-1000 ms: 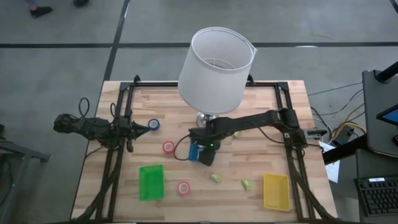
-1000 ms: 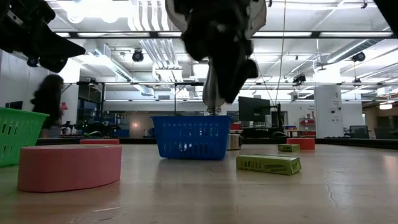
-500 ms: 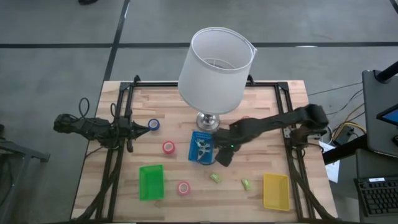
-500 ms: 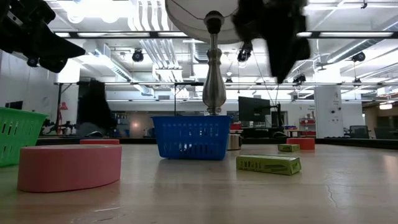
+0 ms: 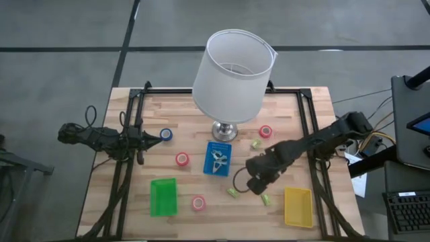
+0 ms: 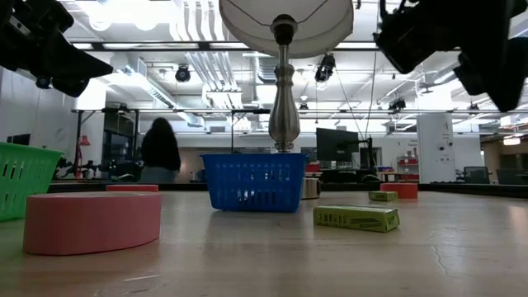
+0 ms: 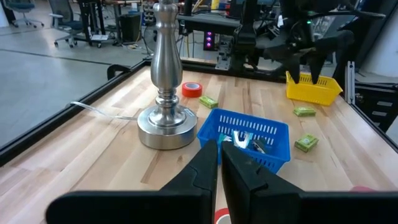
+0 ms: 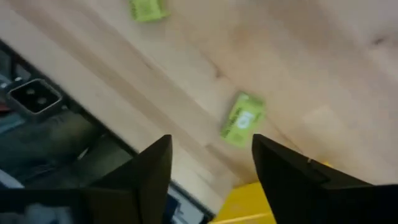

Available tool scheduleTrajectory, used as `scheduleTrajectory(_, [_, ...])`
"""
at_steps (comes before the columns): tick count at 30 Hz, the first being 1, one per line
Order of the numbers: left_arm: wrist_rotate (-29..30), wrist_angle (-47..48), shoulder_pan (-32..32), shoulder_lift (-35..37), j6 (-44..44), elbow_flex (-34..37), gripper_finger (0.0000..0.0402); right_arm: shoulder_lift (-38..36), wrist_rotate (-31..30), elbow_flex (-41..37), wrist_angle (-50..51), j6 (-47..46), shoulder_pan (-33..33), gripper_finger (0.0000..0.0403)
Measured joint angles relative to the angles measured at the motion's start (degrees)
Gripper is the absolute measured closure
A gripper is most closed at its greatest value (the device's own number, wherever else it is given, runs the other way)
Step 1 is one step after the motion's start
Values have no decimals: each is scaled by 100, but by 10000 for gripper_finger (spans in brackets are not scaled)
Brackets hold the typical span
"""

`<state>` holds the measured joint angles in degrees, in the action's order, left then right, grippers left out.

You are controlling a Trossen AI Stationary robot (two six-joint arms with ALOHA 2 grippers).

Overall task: Pick and place Stapler, Stapler remover, tape
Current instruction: Put the bottom right green staple box into the yellow bin

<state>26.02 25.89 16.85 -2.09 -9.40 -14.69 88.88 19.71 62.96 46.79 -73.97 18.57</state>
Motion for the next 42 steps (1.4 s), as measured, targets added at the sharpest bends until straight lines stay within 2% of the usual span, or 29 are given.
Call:
scheduleTrajectory(3, [-2,4,-1,0,1,1,378,87,-119,-121,-341,-333,125,164])
scheduleTrajectory(6, [-2,0,-1,-2,0,1,378,263,-200,-309,-218,-478,266,156])
scheduleTrajectory(14, [-2,26,-1,-26,1,-1,378,779,-171,-467,-545,-679,378,165])
scheduleTrajectory(18, [-2,45,0,-35,1,-1,378,1122,177,-302,-562,-860,382,170])
scheduleTrajectory(28, [-2,49,-1,-39,0,-1,378,1884,486,337,-431,-1162,391,173])
scheduleTrajectory(37, [-2,73,-1,-41,-1,-1,378,1897,414,754,429,-1193,408,178])
scheduleTrajectory(42, [-2,74,0,-42,0,-1,378,1927,393,695,441,-1120,520,177])
